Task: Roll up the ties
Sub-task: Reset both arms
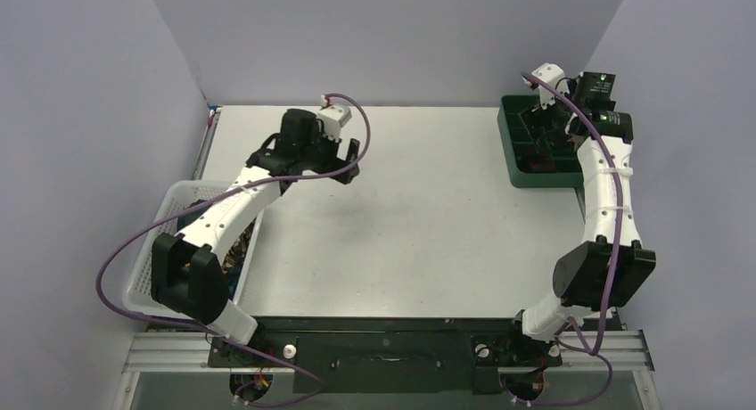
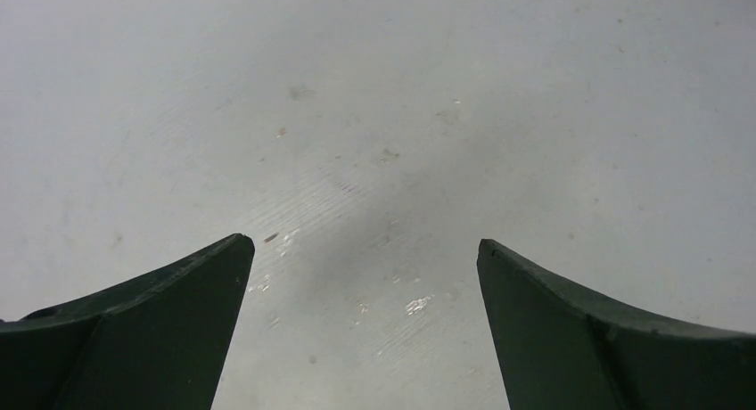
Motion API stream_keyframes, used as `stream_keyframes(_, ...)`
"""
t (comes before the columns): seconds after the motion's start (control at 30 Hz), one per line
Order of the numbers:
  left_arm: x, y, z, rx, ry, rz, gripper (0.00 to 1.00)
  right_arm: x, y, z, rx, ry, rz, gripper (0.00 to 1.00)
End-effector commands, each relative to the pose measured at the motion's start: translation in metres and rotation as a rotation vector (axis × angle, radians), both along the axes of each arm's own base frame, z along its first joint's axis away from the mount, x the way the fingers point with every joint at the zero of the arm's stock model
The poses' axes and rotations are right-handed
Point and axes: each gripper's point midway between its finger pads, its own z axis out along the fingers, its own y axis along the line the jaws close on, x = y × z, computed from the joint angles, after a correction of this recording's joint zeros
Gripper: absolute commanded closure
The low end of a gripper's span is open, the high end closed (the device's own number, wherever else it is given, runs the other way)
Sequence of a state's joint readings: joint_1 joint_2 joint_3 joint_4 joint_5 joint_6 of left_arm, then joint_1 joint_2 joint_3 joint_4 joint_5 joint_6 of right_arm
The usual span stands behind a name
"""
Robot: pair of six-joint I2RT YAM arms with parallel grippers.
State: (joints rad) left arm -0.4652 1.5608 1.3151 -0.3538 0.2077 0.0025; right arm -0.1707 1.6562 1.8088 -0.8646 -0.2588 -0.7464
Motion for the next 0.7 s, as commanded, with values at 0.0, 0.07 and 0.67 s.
stream_keyframes(0.0, -0.013, 0.063, 0.014, 0.028, 0.139, 0.164, 0.03, -0.031, 0.038, -0.014, 0.336, 0.028, -0.119, 0.23)
stream_keyframes(0.07, -0.01, 0.095, 0.015, 0.043, 0.146, 0.251, 0.03, -0.054, 0.045, -0.038, 0.398, 0.087, -0.181, 0.23)
stream_keyframes(0.67, -0.078, 0.16, -0.028, 0.089, 0.198, 0.448, 0.03, -0.16, 0.033, -0.121, 0.325, 0.173, -0.358, 0.23)
